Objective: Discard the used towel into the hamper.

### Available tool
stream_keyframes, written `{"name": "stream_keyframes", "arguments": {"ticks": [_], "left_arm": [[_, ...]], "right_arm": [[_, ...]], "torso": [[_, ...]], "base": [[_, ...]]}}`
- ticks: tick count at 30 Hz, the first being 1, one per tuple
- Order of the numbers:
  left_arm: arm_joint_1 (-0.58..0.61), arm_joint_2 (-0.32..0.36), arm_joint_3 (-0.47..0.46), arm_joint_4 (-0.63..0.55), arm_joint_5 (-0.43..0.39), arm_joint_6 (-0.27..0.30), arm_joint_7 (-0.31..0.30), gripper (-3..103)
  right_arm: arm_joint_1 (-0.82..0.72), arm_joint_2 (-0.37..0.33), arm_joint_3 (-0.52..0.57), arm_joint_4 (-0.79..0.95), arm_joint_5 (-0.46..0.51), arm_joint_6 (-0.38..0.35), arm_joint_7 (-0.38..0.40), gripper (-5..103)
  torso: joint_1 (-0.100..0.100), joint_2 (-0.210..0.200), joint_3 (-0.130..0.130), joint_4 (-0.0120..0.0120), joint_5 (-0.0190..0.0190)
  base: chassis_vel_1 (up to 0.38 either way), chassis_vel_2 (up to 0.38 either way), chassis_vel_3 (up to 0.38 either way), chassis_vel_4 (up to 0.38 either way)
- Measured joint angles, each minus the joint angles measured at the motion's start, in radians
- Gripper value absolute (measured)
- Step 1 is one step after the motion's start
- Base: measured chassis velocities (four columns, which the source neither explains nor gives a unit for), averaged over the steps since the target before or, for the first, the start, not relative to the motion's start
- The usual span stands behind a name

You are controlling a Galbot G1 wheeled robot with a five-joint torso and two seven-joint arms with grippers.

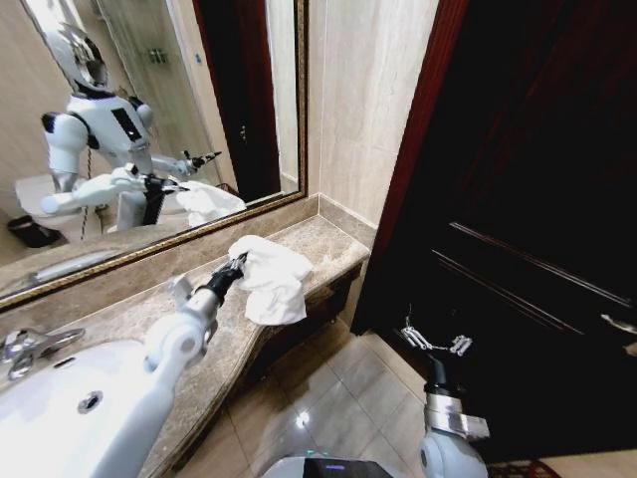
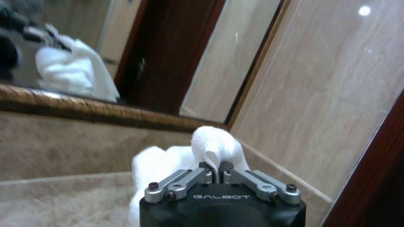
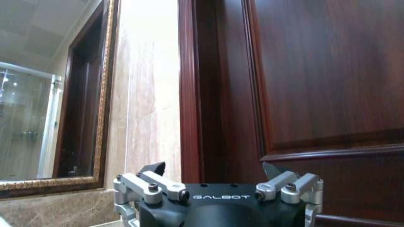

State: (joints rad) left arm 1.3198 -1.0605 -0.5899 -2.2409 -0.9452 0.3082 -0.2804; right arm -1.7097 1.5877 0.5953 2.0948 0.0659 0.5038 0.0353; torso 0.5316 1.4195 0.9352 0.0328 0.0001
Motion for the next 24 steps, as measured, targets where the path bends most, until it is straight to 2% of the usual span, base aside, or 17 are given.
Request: {"name": "stream_keyframes", "arguments": {"ticks": [2,3,5,9,17,18,19,20,22,24], "left_arm": [[0.096,-0.058,-0.023,-0.045,0.106,-0.045,0.048,4],[0.096,-0.058,-0.023,-0.045,0.106,-0.045,0.048,4],[0.145,-0.097,-0.023,-0.071,0.159,-0.064,0.068,4],[0.184,-0.141,-0.006,-0.11,0.203,-0.073,0.073,4],[0.23,-0.183,-0.001,-0.141,0.293,-0.109,0.103,4],[0.245,-0.192,0.006,-0.141,0.316,-0.145,0.122,4],[0.245,-0.192,0.006,-0.141,0.316,-0.145,0.122,4],[0.264,-0.204,0.018,-0.14,0.335,-0.195,0.14,4],[0.302,-0.236,0.036,-0.145,0.388,-0.253,0.175,4],[0.309,-0.242,0.038,-0.145,0.404,-0.267,0.181,4]], "right_arm": [[-0.008,0.004,0.0,0.012,0.0,0.003,-0.001,100],[-0.008,0.004,0.0,0.012,0.0,0.003,-0.001,100],[-0.014,0.006,-0.001,0.018,0.0,0.007,-0.003,100],[-0.025,0.009,0.0,0.024,0.001,0.014,-0.007,100],[-0.038,0.015,0.011,0.047,0.014,0.02,-0.012,100],[-0.038,0.015,0.016,0.048,0.016,0.03,-0.032,100],[-0.038,0.015,0.016,0.048,0.016,0.03,-0.032,100],[-0.037,0.015,0.024,0.048,0.002,0.045,-0.057,100],[-0.032,0.019,0.023,0.055,-0.023,0.053,-0.072,100],[-0.028,0.02,0.022,0.056,-0.026,0.054,-0.072,100]], "torso": [[0.0,0.0,0.0,-0.0001,0.0],[0.0,0.0,0.0,-0.0001,0.0],[0.0,0.0,0.0,0.0,-0.0002],[0.0,0.0,0.0,-0.0001,-0.0001],[0.0,0.0,0.0,-0.0002,0.0],[0.0,0.0,0.0,-0.0002,0.0],[0.0,0.0,0.0,-0.0002,0.0],[0.0,0.0,0.0,-0.0002,-0.0001],[0.0,0.0,0.0,-0.0001,0.0],[0.0,0.0,0.0,-0.0001,0.0]], "base": [[0.0,0.0,0.0,0.0],[0.0,0.0,0.0,0.0],[0.0,0.0,0.0,0.0],[0.0,0.0,0.0,0.0],[0.0,0.0,0.0,0.0],[0.0,0.0,0.0,0.0],[0.0,0.0,0.0,0.0],[0.0,0.0,0.0,0.0],[0.0,0.0,0.0,0.0],[0.0,0.0,0.0,0.0]]}}
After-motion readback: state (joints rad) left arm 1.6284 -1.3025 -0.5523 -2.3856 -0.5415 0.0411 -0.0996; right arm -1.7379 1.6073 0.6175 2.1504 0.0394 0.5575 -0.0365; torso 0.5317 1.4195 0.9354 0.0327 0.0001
